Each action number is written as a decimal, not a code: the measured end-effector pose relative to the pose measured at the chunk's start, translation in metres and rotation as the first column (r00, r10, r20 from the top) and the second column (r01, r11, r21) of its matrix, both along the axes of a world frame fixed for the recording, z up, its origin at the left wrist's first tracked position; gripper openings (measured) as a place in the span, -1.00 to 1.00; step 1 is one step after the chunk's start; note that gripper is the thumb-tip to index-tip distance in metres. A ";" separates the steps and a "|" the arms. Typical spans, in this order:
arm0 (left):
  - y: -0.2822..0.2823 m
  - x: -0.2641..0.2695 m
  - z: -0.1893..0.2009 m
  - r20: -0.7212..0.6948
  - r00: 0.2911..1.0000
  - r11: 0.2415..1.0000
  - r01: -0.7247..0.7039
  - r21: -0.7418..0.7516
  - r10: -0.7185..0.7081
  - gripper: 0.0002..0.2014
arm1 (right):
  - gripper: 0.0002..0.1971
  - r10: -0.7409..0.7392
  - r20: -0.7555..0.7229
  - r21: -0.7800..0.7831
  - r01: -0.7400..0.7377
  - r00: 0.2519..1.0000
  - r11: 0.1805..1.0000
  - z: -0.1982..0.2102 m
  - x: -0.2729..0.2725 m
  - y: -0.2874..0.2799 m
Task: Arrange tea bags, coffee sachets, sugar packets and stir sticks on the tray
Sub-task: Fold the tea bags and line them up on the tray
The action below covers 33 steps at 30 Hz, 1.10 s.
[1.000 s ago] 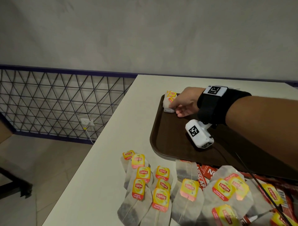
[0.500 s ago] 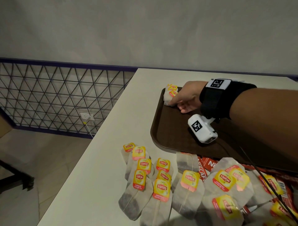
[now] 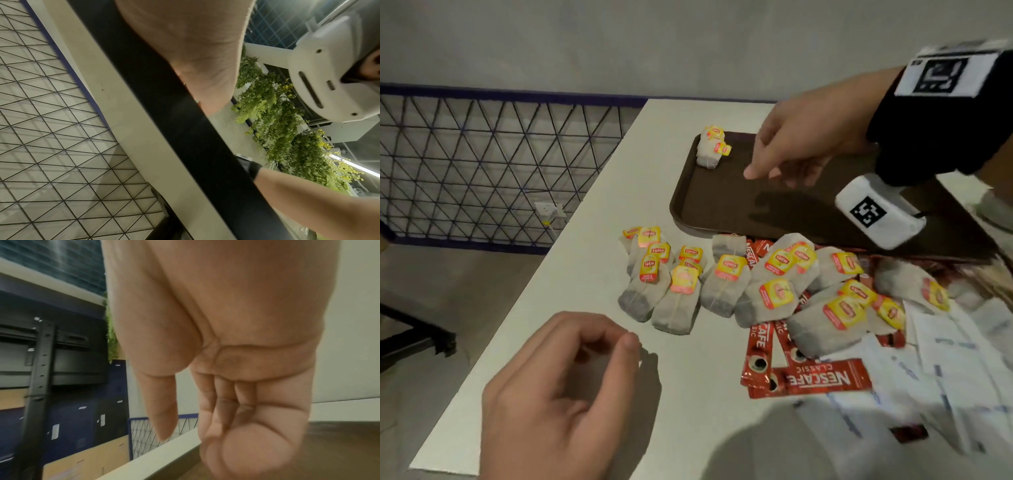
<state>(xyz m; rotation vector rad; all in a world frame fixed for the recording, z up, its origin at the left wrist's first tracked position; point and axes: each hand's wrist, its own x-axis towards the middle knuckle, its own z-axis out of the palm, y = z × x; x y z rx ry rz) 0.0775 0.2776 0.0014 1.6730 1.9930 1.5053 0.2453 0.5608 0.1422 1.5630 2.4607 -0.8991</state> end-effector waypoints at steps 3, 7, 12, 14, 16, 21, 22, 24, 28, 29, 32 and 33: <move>-0.012 0.012 0.005 -0.014 0.999 0.995 -0.042 0.086 0.044 -0.91 | -0.72 0.065 0.143 -0.018 -0.063 0.988 0.998 -0.002 0.029 -0.047; -0.009 0.011 0.001 -0.001 0.998 0.997 -0.063 0.050 0.063 -0.87 | -0.71 0.106 0.166 0.029 -0.113 0.980 0.993 -0.012 0.050 -0.094; -0.013 0.015 0.002 -0.042 0.996 0.994 -0.074 0.075 0.077 -0.87 | -0.64 0.102 0.259 0.191 -0.155 0.960 0.969 -0.017 0.061 -0.132; -0.014 0.016 0.001 -0.042 0.996 0.994 -0.078 0.077 0.081 -0.87 | -0.63 0.103 0.317 0.295 -0.202 0.943 0.934 -0.014 0.070 -0.146; -0.013 0.017 0.001 -0.051 0.996 0.994 -0.075 0.074 0.079 -0.86 | -0.63 0.082 0.339 0.368 -0.212 0.937 0.906 -0.016 0.081 -0.158; -0.018 0.026 0.009 -0.029 1.000 0.995 0.007 0.098 -0.005 -0.87 | -0.63 0.006 0.178 0.321 -0.064 0.984 0.945 -0.035 0.095 -0.167; -0.019 0.029 0.012 0.013 0.999 0.994 0.029 0.103 -0.031 -0.87 | -0.63 -0.010 0.126 0.304 -0.029 0.992 0.952 -0.038 0.095 -0.168; -0.021 0.041 0.018 0.094 0.990 0.990 0.092 0.107 -0.103 -0.87 | -0.61 -0.053 0.011 0.238 0.049 0.999 0.970 -0.043 0.094 -0.171; -0.021 0.072 0.027 0.236 0.938 0.967 0.243 0.081 -0.256 -0.90 | -0.77 -0.020 -0.178 0.153 0.048 0.984 0.987 -0.034 0.093 -0.183; -0.020 0.076 0.027 0.281 0.918 0.960 0.270 0.077 -0.281 -0.91 | -0.81 0.026 -0.223 0.140 0.006 0.975 0.990 -0.028 0.094 -0.186; -0.017 0.084 0.025 0.399 0.842 0.927 0.368 0.072 -0.365 -0.76 | -0.87 0.168 -0.318 0.090 -0.147 0.933 0.985 -0.007 0.094 -0.200; -0.017 0.084 0.024 0.429 0.816 0.915 0.398 0.071 -0.389 -0.70 | -0.88 0.213 -0.335 0.079 -0.198 0.918 0.977 -0.003 0.093 -0.202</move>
